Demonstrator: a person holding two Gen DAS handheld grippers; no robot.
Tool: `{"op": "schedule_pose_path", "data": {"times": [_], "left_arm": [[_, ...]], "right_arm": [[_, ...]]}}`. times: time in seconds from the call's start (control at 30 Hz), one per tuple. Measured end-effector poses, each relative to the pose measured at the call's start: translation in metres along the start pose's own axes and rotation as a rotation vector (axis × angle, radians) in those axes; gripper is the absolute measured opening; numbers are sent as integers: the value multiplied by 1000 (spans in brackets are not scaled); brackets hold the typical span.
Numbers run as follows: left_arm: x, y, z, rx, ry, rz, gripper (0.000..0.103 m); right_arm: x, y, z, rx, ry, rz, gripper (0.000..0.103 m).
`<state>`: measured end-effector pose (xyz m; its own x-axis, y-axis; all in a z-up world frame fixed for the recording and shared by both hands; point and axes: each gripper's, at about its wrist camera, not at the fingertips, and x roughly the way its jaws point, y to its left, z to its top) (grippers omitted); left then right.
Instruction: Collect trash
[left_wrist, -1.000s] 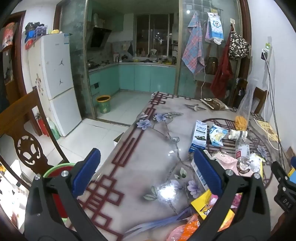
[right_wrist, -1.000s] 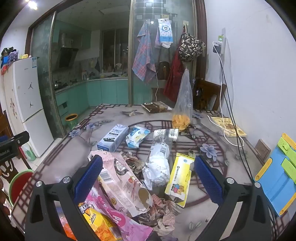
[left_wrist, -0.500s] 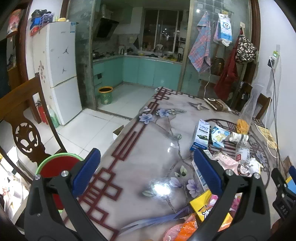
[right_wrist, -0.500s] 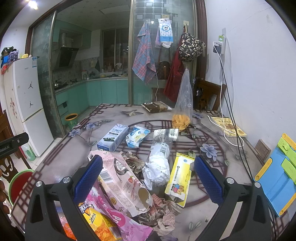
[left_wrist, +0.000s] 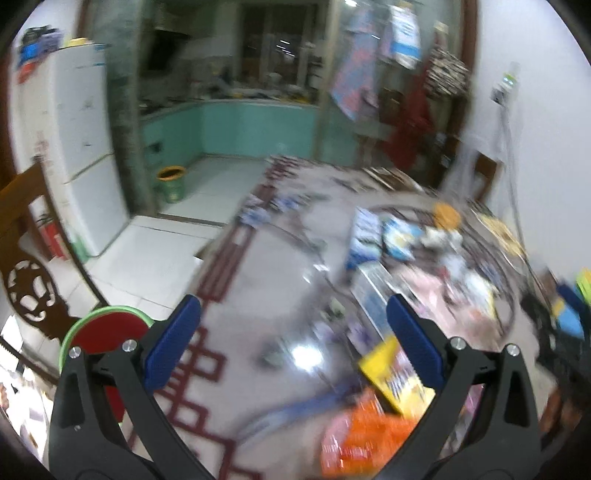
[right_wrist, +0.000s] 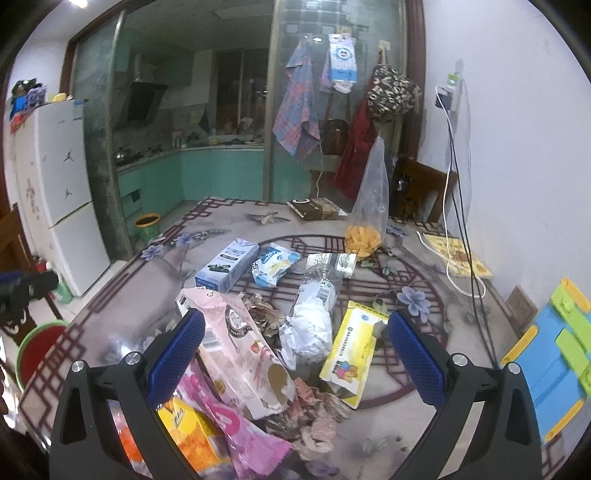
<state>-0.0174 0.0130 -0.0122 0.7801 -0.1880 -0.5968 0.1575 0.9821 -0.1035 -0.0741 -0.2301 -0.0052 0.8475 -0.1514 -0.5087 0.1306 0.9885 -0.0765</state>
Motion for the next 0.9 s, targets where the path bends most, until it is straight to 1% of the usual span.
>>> {"op": "schedule_pose_path", "data": {"times": [0.03, 0.1, 0.17, 0.27, 0.33, 0.4, 0.47, 0.53, 0.63, 0.7, 0.73, 0.83, 0.87, 0.9], "left_arm": [[-1, -2, -7, 12, 25, -30, 99], [3, -8, -29, 43, 123, -95, 97], [14, -16, -55, 65, 265, -182, 87], [24, -33, -84, 89, 370, -254, 86], [26, -44, -94, 112, 390, -264, 86], [31, -55, -99, 145, 381, -248, 86], [38, -61, -99, 145, 373, -249, 87], [42, -64, -100, 118, 407, -280, 87], [38, -53, -90, 74, 479, -327, 87], [42, -54, -93, 64, 497, -363, 89], [43, -54, -95, 67, 500, -369, 92], [44, -59, -101, 82, 512, -390, 95], [44, -60, -101, 75, 517, -396, 95], [47, -61, -101, 73, 517, -396, 94]], "right_arm": [[-3, -2, -1, -2, 0, -5, 96], [-8, -8, -8, 16, 21, -7, 96], [-12, -13, -13, 48, 64, 10, 96], [-18, -16, -28, 76, 127, 52, 96], [-21, -15, -35, 69, 151, 50, 96], [-22, -15, -40, 73, 164, 28, 96], [-23, -16, -44, 80, 170, 22, 96], [-20, -16, -48, 77, 179, 27, 96], [-17, -12, -52, 42, 196, 46, 96], [-14, -8, -55, 20, 204, 68, 96], [-10, -7, -56, 18, 212, 81, 96], [-1, -4, -60, 26, 242, 126, 94], [1, -3, -61, 31, 254, 142, 88], [4, -2, -62, 35, 267, 155, 79]]}}
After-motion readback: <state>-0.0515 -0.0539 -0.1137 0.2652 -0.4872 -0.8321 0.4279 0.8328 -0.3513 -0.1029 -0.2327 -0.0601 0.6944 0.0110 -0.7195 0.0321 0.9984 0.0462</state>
